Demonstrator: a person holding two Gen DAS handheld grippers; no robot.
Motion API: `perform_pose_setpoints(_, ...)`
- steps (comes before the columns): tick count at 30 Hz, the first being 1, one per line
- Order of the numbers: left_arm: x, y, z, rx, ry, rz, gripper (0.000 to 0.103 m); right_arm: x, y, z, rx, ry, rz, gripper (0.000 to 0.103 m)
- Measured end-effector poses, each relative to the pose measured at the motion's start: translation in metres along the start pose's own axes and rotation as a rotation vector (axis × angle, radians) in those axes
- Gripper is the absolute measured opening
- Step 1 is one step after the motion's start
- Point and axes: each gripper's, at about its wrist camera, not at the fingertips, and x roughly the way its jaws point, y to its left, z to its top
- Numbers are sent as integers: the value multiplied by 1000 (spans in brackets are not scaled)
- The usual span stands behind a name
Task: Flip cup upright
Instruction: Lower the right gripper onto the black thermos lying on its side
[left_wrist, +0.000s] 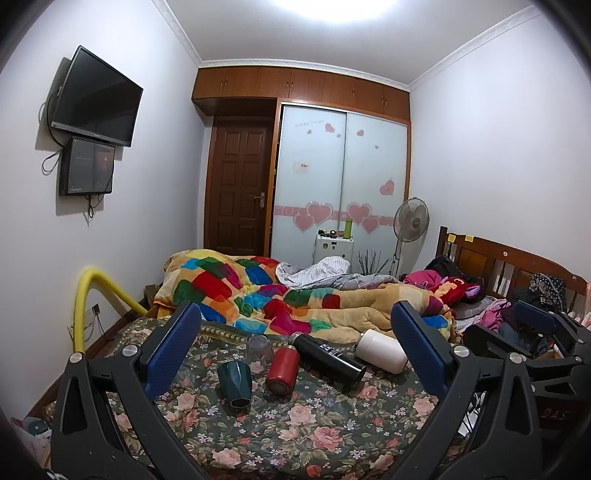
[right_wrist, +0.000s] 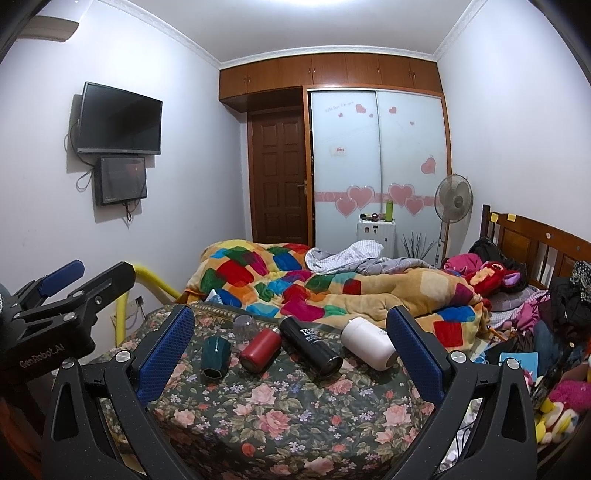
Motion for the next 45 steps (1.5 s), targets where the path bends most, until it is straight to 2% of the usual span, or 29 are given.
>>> perform_pose_setpoints(8,45,14,-16,-24,68,22,103,43,-17,-11,-1,84,-25,103)
perform_pose_setpoints(13,92,36,-39,-73,179,62,103,99,-29,-25,-17,203,-39,103)
perform_pose_setpoints(17,129,60,-63,-125,279,91,103,159,-40,-39,-57,321,-48,103)
perform_pose_setpoints(22,162,79,-89,-133,360,163,103,228,-40,-53,-131,467,19,103)
perform_pose_setpoints(27,186,92,-111,-166,433,166,103,303,-40,-72,-187,654,113,101)
perform_pose_setpoints(33,202,91,-131,-163,483,167,103,363,-39,-90,-247,821,133,94)
perform_pose_setpoints(36,207,88,-137,-152,502,160,103,379,-40,-97,-257,878,149,91)
perform_pose_setpoints(41,209,84,-140,-118,511,158,103,399,-37,-110,-290,956,173,78)
perform_pose_setpoints(45,208,84,-140,-117,511,156,103,409,-33,-115,-304,984,173,74)
